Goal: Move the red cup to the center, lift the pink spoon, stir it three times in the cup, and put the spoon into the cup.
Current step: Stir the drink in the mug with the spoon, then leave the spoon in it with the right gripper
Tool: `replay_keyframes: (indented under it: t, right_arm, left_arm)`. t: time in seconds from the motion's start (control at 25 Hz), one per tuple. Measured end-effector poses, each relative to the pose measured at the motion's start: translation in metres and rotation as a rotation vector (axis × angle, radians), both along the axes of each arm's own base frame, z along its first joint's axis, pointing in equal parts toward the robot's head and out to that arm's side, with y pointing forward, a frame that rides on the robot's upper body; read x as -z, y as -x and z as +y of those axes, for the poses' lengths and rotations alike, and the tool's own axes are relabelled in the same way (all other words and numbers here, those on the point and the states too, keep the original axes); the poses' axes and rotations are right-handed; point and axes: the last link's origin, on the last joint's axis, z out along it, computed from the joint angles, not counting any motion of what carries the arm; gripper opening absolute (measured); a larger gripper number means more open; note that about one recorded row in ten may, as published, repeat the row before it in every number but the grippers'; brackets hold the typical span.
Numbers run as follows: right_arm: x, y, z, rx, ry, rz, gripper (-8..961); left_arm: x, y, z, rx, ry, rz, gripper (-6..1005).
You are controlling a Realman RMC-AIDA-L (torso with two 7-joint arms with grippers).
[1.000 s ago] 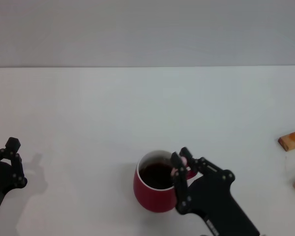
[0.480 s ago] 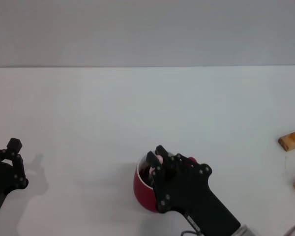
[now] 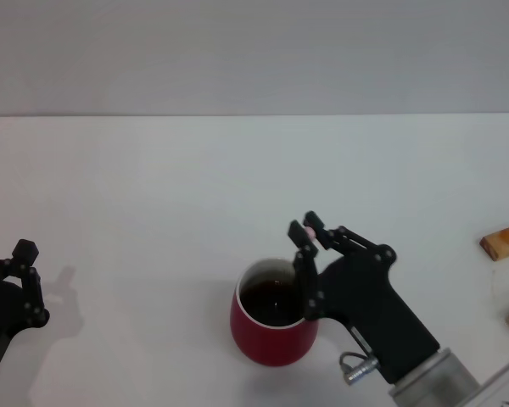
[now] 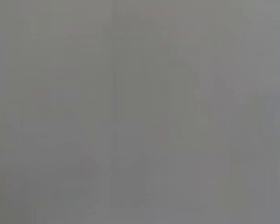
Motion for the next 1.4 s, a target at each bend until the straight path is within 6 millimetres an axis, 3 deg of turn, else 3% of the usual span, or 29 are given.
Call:
replay_keyframes:
  t: [0.28, 0.6, 0.84, 1.16, 1.4]
  right_arm:
    - [0.000, -0.014, -0.019, 0.067, 0.006, 0.008, 26]
    - [0.014, 0.004, -0.049, 0.030, 0.113, 0.057, 25]
    - [0.020, 0.011, -0.043, -0.005, 0.143, 0.036, 26]
    - [0.015, 0.017, -0.013, -0.049, 0.099, 0.008, 27]
    - [0.022, 0.017, -0.001, -0.048, 0.182, 0.015, 39]
  left_arm:
    - [0.001, -0.001, 0.000, 0.002, 0.002, -0.003, -1]
    - [0.002, -0.001, 0.000, 0.005, 0.007, -0.003, -1]
    - [0.002, -0.001, -0.001, 0.007, 0.011, -0.001, -1]
    - [0.001, 0.000, -0.001, 0.003, 0.012, 0.003, -1]
    - [0.001, 0.000, -0.002, 0.002, 0.009, 0.000, -1]
